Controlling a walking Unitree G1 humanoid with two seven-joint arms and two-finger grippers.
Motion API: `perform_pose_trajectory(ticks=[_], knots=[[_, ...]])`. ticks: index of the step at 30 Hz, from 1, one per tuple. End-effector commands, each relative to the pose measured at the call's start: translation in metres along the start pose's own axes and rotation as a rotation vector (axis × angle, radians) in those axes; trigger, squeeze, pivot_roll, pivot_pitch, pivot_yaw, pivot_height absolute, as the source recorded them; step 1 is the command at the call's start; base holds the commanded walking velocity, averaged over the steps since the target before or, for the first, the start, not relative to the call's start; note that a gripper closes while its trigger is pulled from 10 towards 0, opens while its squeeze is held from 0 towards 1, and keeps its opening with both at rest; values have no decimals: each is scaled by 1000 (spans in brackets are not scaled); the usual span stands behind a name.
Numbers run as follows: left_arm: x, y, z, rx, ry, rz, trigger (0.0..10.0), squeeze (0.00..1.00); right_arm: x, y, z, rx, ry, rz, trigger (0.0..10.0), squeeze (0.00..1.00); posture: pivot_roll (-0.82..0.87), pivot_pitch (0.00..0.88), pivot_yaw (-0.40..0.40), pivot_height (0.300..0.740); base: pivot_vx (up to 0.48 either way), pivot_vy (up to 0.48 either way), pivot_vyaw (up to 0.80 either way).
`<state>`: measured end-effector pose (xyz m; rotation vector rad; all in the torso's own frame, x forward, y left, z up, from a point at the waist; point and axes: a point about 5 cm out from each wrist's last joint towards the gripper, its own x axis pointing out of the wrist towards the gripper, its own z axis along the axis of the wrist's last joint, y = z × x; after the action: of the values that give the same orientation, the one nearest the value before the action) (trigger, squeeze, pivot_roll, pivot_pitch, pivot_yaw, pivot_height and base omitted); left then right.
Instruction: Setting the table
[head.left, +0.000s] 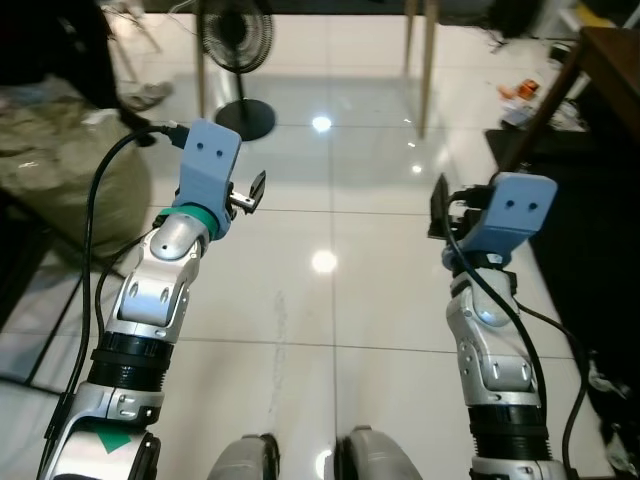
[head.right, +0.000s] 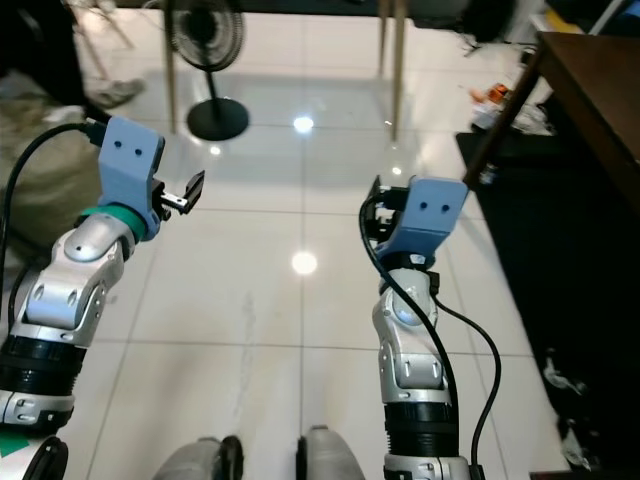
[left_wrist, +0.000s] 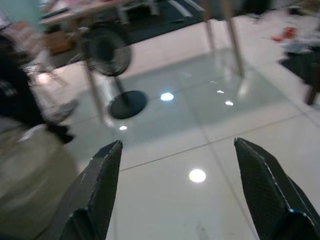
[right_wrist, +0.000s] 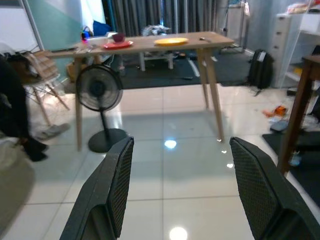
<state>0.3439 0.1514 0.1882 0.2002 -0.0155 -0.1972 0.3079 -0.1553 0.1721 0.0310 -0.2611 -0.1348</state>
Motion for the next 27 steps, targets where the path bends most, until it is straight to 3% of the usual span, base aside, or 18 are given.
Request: perform_pose_trajectory(ticks=[1, 17, 27], knots=[[1, -5, 2, -13, -1, -25, 10000, 0, -2, -6, -4, -1, 20, -22, 10000, 0, -19, 0, 87, 740, 0, 0, -800], [2, -9, 4, -63, 4, -52, 10000, 0, -1, -5, -4, 3, 18, -18, 10000, 0, -19, 0, 89, 740, 0, 0, -800], [2, -7, 3, -28, 5, -29, 10000, 0, -1, -5, -3, 4, 15, -8, 10000, 0, -17, 0, 90, 740, 0, 0, -800]])
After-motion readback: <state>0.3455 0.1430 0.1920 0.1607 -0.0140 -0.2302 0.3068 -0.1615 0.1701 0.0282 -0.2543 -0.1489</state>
